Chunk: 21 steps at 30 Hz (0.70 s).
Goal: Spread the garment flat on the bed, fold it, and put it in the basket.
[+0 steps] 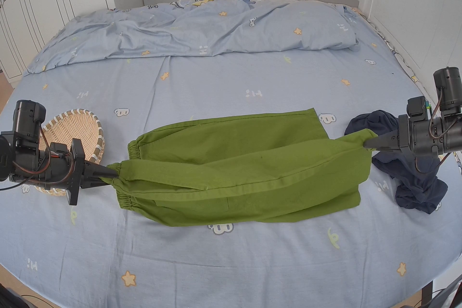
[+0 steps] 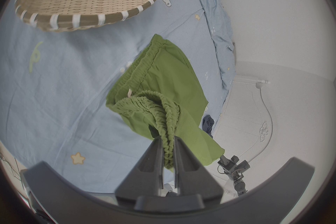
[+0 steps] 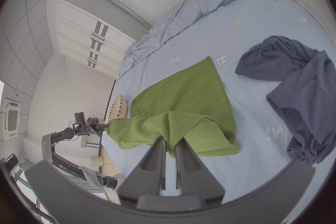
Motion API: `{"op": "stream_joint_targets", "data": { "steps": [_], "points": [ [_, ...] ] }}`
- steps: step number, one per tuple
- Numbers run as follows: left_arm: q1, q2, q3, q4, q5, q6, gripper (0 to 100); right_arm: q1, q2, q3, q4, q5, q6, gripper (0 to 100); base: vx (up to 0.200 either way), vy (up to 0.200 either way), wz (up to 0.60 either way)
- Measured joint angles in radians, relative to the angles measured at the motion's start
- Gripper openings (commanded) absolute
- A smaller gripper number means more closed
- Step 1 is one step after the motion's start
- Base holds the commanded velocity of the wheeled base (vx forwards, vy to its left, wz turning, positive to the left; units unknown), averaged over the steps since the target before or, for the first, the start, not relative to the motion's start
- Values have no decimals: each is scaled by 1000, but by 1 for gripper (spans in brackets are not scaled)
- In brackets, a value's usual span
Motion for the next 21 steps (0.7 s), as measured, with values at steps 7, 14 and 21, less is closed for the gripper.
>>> {"op": "stream_joint_targets", "data": {
  "steps": [7,14,21],
  "points": [
    [1,94,-97,0,5,19,0,3,43,-73,9,-27,4,0,0,0,0],
    [1,176,-183,-2,22,25,0,13,94,-105,1,-37,4,0,0,0,0],
    [5,250,-240,-9,58,28,0,18,168,-150,-52,-51,1,0,0,0,0]
  ]
}}
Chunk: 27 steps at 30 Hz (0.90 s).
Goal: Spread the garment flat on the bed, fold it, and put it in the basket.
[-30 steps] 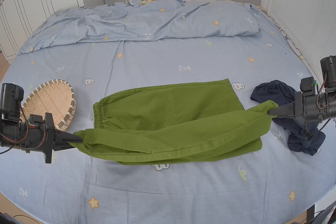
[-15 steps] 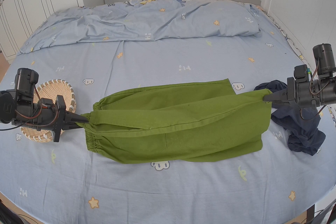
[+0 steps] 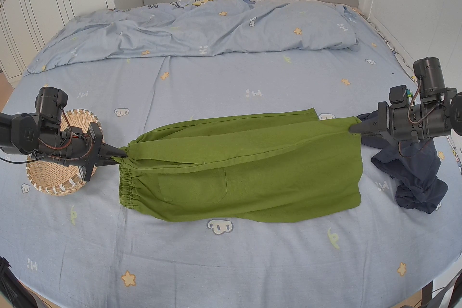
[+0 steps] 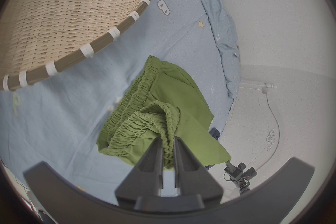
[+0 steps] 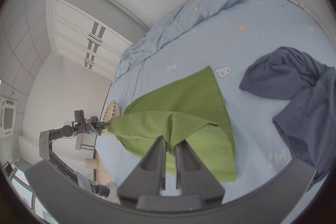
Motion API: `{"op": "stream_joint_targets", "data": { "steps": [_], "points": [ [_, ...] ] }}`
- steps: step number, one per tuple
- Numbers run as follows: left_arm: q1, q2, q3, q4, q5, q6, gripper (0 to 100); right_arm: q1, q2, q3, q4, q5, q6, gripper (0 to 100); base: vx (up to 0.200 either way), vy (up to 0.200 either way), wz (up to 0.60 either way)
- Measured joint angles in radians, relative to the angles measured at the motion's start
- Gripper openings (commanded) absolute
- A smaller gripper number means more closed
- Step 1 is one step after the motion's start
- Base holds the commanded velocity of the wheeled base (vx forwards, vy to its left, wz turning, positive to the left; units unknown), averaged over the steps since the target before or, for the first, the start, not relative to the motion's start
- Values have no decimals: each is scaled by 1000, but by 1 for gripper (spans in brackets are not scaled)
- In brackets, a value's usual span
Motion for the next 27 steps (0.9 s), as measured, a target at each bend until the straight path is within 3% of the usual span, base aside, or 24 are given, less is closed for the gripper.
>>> {"op": "stream_joint_targets", "data": {
  "steps": [27],
  "points": [
    [0,108,-145,3,6,26,0,16,266,-284,-31,-30,-5,0,0,0,0]
  ]
}}
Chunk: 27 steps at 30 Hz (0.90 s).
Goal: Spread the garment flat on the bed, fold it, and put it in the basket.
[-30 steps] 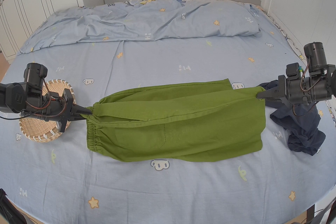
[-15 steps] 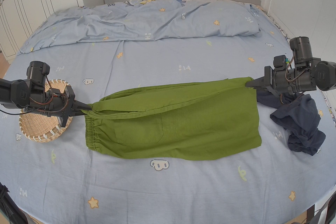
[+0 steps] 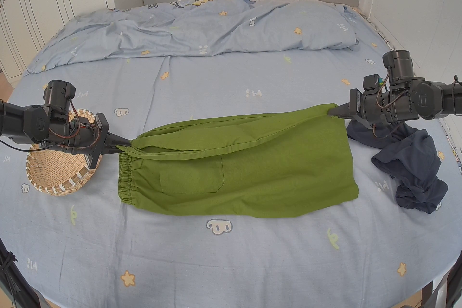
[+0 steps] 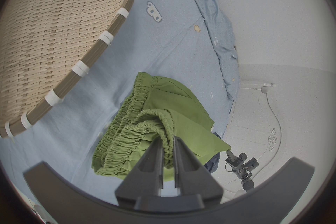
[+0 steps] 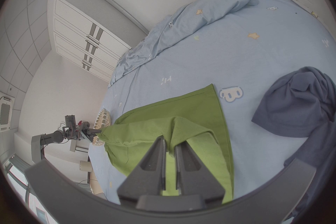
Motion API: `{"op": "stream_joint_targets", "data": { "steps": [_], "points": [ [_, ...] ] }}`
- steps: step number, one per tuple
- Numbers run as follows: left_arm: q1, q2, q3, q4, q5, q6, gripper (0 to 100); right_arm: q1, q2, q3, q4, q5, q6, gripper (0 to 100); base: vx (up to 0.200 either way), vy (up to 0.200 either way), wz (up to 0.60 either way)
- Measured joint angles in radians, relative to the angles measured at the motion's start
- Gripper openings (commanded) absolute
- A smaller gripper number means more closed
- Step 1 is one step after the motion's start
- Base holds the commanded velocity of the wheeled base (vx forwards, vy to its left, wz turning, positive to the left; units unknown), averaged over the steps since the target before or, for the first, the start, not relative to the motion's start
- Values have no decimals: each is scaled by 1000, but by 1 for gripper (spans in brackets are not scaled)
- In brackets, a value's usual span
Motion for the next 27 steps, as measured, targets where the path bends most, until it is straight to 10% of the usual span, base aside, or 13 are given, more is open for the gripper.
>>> {"op": "stream_joint_targets", "data": {
  "steps": [27],
  "points": [
    [14,65,-11,-30,4,2,0,11,102,-62,-103,-16,8,0,0,0,0]
  ]
}}
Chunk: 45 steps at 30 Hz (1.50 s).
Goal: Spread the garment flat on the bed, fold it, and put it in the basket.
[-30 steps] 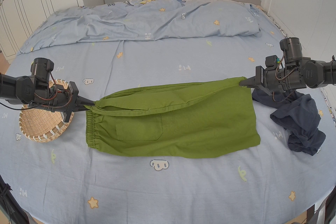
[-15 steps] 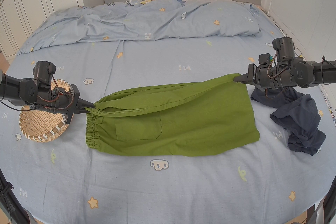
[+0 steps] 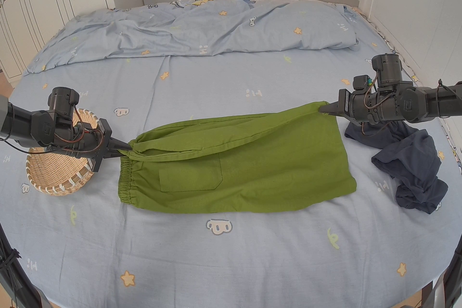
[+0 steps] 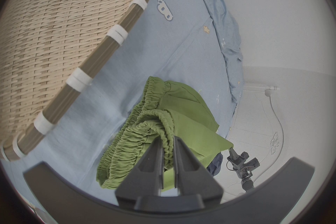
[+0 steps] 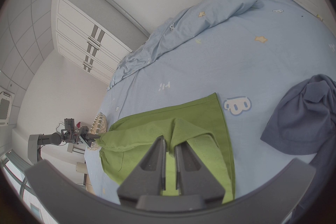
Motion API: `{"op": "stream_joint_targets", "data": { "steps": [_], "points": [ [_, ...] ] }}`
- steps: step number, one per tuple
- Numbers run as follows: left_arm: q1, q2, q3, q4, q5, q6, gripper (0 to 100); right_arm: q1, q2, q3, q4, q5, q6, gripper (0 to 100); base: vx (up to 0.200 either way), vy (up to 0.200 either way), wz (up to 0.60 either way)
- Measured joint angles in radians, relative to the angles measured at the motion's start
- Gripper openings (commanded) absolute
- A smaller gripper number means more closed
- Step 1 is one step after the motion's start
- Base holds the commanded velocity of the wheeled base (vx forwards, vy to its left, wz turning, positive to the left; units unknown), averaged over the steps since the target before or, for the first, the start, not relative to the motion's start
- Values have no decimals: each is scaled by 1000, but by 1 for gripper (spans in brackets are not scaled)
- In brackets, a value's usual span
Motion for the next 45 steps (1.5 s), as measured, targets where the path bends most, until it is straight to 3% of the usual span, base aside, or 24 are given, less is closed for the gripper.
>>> {"op": "stream_joint_targets", "data": {
  "steps": [4,5,7,8,24,29,33,37,45],
  "points": [
    [0,11,-10,0,3,0,0,2,7,0,-2,0,0,0,0,0,0],
    [-1,13,-13,0,3,0,100,2,8,0,-1,0,0,0,0,0,0],
    [-3,18,-20,0,4,0,100,2,10,1,-1,0,1,0,0,0,0],
    [-3,19,-24,0,4,0,100,2,11,1,-1,0,1,100,0,0,0],
    [-22,28,-70,-62,-3,-18,100,-11,11,-3,-2,-2,24,100,0,0,0],
    [-41,29,-73,-152,1,-87,100,-13,7,-1,-1,-3,24,100,0,0,0],
    [-62,47,-76,-322,48,-159,100,-14,2,3,0,-5,24,100,0,0,0],
    [-77,86,-84,-480,150,-266,100,-16,-7,11,0,-6,24,100,0,0,0],
    [-88,110,-49,-522,189,-310,100,-17,-32,35,0,-6,24,100,0,0,0]
  ]
}}
